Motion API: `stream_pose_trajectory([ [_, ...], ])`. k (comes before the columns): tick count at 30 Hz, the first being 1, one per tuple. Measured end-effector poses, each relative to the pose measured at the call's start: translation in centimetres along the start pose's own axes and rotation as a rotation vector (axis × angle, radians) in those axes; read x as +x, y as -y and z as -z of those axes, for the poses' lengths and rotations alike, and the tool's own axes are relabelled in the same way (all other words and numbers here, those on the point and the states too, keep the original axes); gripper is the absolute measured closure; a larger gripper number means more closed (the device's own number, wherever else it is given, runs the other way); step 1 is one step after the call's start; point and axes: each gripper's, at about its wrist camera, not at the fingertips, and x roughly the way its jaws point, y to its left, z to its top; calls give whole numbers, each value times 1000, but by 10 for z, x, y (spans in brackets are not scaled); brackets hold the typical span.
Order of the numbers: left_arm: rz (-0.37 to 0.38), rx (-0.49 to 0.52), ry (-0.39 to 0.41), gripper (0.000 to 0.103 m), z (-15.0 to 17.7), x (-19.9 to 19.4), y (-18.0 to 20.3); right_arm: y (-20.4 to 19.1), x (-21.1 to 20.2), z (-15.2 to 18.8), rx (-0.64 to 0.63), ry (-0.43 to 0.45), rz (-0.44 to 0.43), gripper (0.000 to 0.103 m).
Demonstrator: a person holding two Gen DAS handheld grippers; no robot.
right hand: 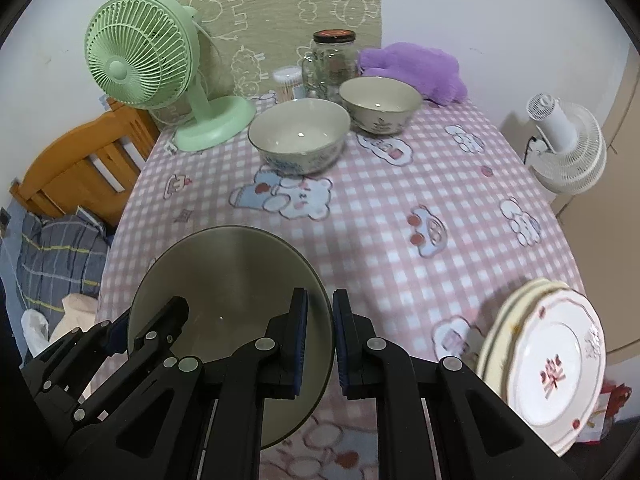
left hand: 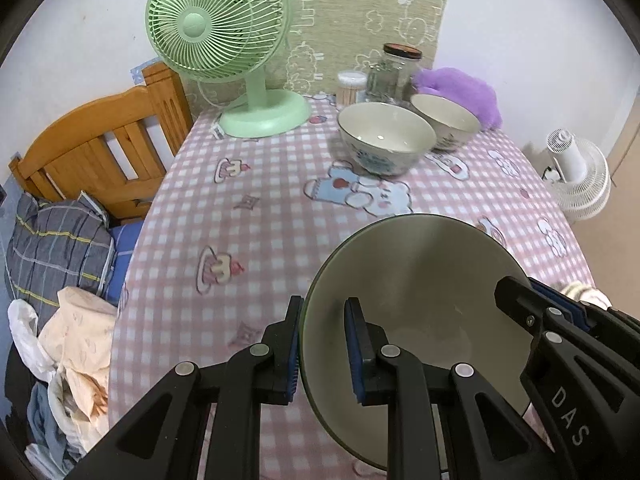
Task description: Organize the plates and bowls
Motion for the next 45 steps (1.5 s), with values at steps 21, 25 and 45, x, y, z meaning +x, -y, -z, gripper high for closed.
stream_pose_trajectory([
  [21, -20, -77, -61, 85, 78, -16, 66, 72, -23, 73, -27, -69, -24, 87],
  [25, -28, -99, -59, 85, 86, -10, 74, 79, -21, 78, -35, -58, -15, 87],
  [45, -60, -71, -19, 65, 84, -4, 88, 90, -6, 77, -89, -10, -42, 87],
])
